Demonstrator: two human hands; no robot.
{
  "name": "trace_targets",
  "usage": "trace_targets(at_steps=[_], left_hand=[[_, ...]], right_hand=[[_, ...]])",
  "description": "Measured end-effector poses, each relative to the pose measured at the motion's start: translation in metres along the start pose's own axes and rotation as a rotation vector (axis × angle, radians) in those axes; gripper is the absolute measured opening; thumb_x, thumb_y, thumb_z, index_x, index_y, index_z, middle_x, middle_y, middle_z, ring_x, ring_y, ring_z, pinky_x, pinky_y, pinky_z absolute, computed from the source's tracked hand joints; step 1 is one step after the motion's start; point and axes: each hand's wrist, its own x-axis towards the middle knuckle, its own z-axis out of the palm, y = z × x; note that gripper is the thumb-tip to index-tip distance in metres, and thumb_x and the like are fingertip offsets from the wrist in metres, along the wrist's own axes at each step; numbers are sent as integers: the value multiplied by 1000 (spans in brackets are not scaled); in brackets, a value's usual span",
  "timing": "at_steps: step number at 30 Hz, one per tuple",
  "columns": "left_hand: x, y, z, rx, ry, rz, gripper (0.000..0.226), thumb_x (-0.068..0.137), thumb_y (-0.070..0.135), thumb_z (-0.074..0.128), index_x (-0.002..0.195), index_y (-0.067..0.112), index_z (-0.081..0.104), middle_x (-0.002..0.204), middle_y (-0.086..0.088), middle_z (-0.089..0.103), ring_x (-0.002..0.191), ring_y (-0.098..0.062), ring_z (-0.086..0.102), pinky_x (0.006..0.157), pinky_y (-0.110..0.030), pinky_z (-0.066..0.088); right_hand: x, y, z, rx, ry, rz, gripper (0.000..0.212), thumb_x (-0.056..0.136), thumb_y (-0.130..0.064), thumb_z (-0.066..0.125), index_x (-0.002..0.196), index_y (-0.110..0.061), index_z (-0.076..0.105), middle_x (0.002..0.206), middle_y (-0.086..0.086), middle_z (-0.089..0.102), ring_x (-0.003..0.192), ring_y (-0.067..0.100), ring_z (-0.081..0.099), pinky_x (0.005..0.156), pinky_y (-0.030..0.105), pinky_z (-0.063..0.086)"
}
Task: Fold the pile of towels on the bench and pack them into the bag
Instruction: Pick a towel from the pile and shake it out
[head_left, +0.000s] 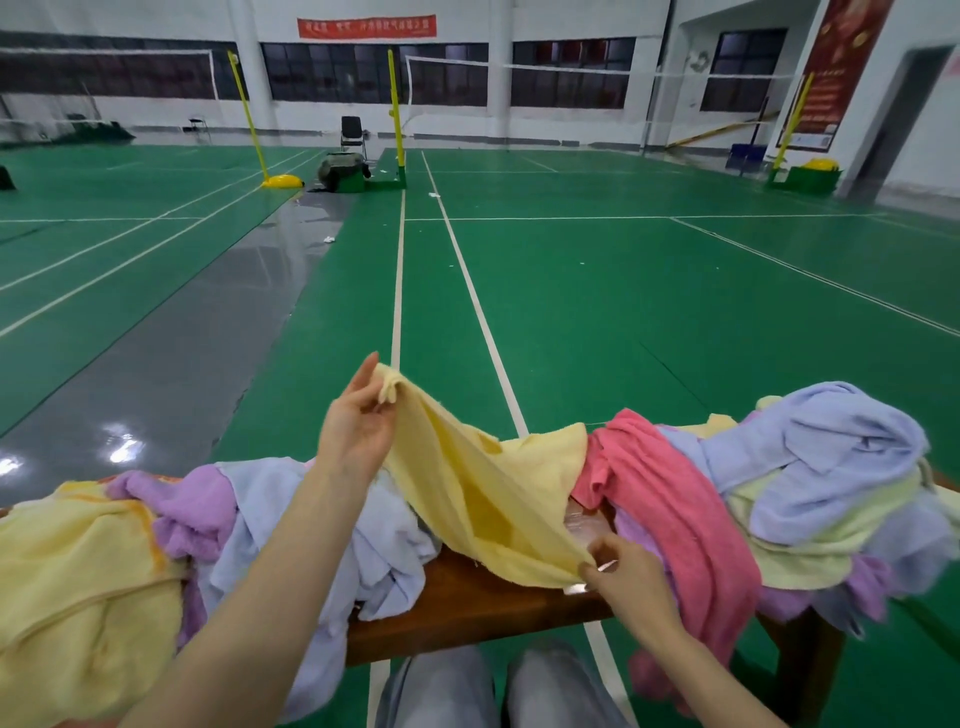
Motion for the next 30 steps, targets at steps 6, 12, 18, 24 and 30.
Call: trace_targets(at_steps=[6,12,18,24,30], left_hand=[[2,27,-38,128,27,37,30,79,-15,50,83,8,68,71,-6,57,55,-7,58,57,-12,51],[4,35,-43,145,62,71,30,97,-4,32,93,8,59,74,-5,53,49,-6,57,56,-11,50],[11,45,-52,229,73,53,29,97,-4,31,97,7,58,86,-6,54,58,-7,61,58,-11,51],[10,55,-60,582,71,142,41,92,-11,40,88,10,74,109,-6,68,73,-2,66,74,-9,51],[12,77,-58,815,60,118,51,81,-24,42,129,-6,48,69,2,72,61,-2,66,67,-9,53]], right_hand=[[4,-2,-28,128,-71,-268,21,82,-5,63,81,-25,55,90,-16,62,80,1,60,69,9,45],[14,-14,-23,497,-218,-21,15,67,-9,59,81,-8,64,79,8,65,79,25,62,79,42,52],[19,-24,-29,736,-429,258,18,92,3,46,76,-5,49,67,13,53,70,28,60,55,35,55],[34,-36,-52,530,-138,137,11,87,1,59,94,5,52,66,14,60,42,14,60,45,23,53],[36,-59,-94,322,-279,-149,22,82,10,60,98,-4,58,76,16,55,52,16,64,52,25,56]])
